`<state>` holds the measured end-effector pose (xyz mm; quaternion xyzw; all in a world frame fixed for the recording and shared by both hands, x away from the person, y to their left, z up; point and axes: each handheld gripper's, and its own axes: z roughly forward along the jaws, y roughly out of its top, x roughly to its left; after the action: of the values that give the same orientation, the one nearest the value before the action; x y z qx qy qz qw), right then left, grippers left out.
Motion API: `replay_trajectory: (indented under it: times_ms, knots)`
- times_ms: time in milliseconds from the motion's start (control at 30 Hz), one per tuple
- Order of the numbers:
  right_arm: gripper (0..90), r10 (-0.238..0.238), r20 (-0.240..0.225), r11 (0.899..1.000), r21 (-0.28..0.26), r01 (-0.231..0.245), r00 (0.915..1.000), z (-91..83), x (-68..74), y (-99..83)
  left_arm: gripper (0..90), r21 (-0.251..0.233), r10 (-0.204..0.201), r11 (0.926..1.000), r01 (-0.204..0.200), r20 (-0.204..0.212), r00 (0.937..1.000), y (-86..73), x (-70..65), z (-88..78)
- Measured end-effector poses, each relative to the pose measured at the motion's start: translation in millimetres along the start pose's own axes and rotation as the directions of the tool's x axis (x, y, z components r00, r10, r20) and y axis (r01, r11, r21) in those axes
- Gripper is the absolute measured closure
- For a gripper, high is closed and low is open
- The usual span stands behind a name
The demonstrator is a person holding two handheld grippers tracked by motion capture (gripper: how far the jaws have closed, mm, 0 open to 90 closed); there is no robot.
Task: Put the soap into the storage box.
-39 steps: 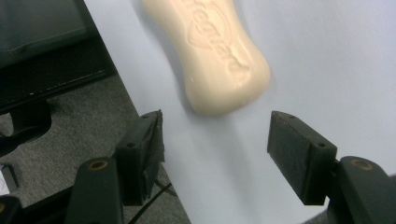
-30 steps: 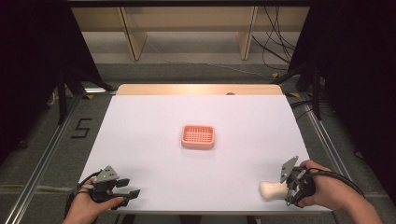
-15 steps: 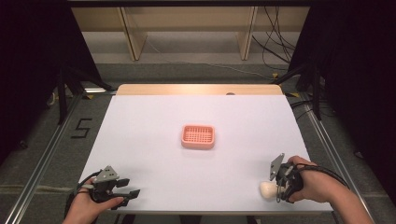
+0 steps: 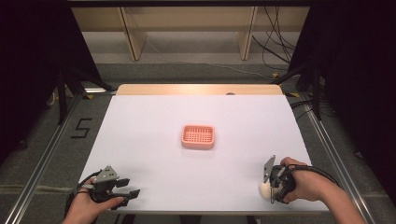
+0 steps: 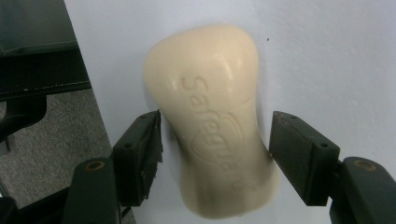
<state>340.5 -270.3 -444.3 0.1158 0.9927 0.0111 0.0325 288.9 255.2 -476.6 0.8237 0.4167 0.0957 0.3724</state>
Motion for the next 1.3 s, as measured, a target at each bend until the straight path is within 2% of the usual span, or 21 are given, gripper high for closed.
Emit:
replay_trajectory:
  times_ms: [67,133,167,333,367,467,500,600,667,933,967,1000,1033,1133,1167,1200,1233,1300]
  knots:
    - [37.0,0.013,-0.013,1.000,0.010,-0.013,0.9998,1.1,0.6,1.4,36.6,0.002,0.004,1.0000,-0.004,0.001,1.0000,0.1,0.4,-0.1]
    - [38.5,-0.021,-0.011,1.000,0.000,0.021,0.9997,3.0,-2.2,1.2,36.6,0.001,0.004,1.0000,-0.004,0.001,1.0000,0.1,0.5,0.0]
    - [39.3,-0.002,-0.010,1.000,0.009,0.002,0.9999,3.1,-1.0,1.8,36.6,0.001,0.004,1.0000,-0.004,0.001,1.0000,0.1,0.5,-0.1]
    - [46.9,0.024,-0.023,1.000,-0.003,-0.024,0.9995,4.3,-2.0,3.1,36.6,0.003,0.006,1.0000,-0.006,0.005,1.0000,0.1,0.5,-0.3]
    - [48.7,0.032,-0.029,0.999,-0.007,-0.033,0.9991,4.1,-2.0,3.2,36.6,-0.001,0.000,1.0000,0.000,0.021,0.9998,0.1,-0.1,-0.5]
    - [49.2,0.073,-0.014,0.997,-0.028,-0.074,0.9972,4.2,-2.5,2.2,36.6,-0.002,0.000,1.0000,0.000,0.022,0.9998,0.0,-0.1,-0.4]
    - [49.3,0.105,-0.017,0.994,-0.037,-0.105,0.9944,3.9,-2.5,1.6,36.6,-0.002,0.001,1.0000,0.000,0.021,0.9998,0.0,0.0,-0.4]
    - [49.4,0.116,-0.017,0.992,-0.052,-0.117,0.9931,4.3,-3.3,-0.4,36.6,-0.002,-0.001,1.0000,0.001,0.022,0.9998,-0.1,0.0,-0.3]
    - [49.4,0.147,-0.021,0.986,-0.075,-0.148,0.9890,4.0,-2.8,-3.3,36.6,0.005,0.004,1.0000,-0.004,0.019,0.9998,-0.1,0.3,-0.4]
    - [49.6,0.160,-0.039,0.979,-0.118,-0.164,0.9864,-1.2,-2.3,-8.3,36.6,0.000,-0.001,1.0000,0.001,0.019,0.9998,-0.1,-0.3,0.1]
    - [49.6,0.182,-0.039,0.975,-0.124,-0.185,0.9826,-2.6,-1.4,-9.1,36.6,0.000,-0.001,1.0000,0.001,0.020,0.9998,-0.1,-0.2,0.0]
    - [49.6,0.173,-0.034,0.976,-0.129,-0.176,0.9843,-4.5,-2.7,-9.9,36.6,-0.001,-0.001,1.0000,0.001,0.020,0.9998,-0.2,-0.3,0.0]
    - [49.7,0.187,-0.030,0.970,-0.153,-0.190,0.9818,-4.7,-2.3,-11.1,36.6,-0.001,-0.001,1.0000,0.001,0.020,0.9998,-0.2,-0.3,0.1]
    - [49.7,0.202,-0.049,0.964,-0.169,-0.207,0.9782,-7.4,-2.7,-13.6,36.6,-0.001,0.000,1.0000,0.000,0.020,0.9998,-0.1,-0.4,0.0]
    - [49.8,0.196,-0.035,0.960,-0.198,-0.199,0.9799,-6.8,-2.5,-14.5,36.6,-0.003,-0.001,1.0000,0.001,0.020,0.9998,-0.1,-0.4,0.0]
    - [49.8,0.223,-0.041,0.952,-0.205,-0.227,0.9739,-7.7,-1.6,-15.5,36.6,-0.003,0.000,1.0000,0.000,0.020,0.9998,-0.1,-0.4,-0.1]
    - [49.8,0.199,-0.044,0.952,-0.229,-0.204,0.9790,-7.2,-3.1,-16.8,36.6,-0.002,0.000,1.0000,0.000,0.020,0.9998,0.0,-0.3,-0.3]
    - [49.8,0.236,-0.057,0.938,-0.246,-0.242,0.9702,-7.9,-1.2,-19.1,36.6,-0.002,0.000,1.0000,0.000,0.020,0.9998,-0.1,-0.1,-0.4]
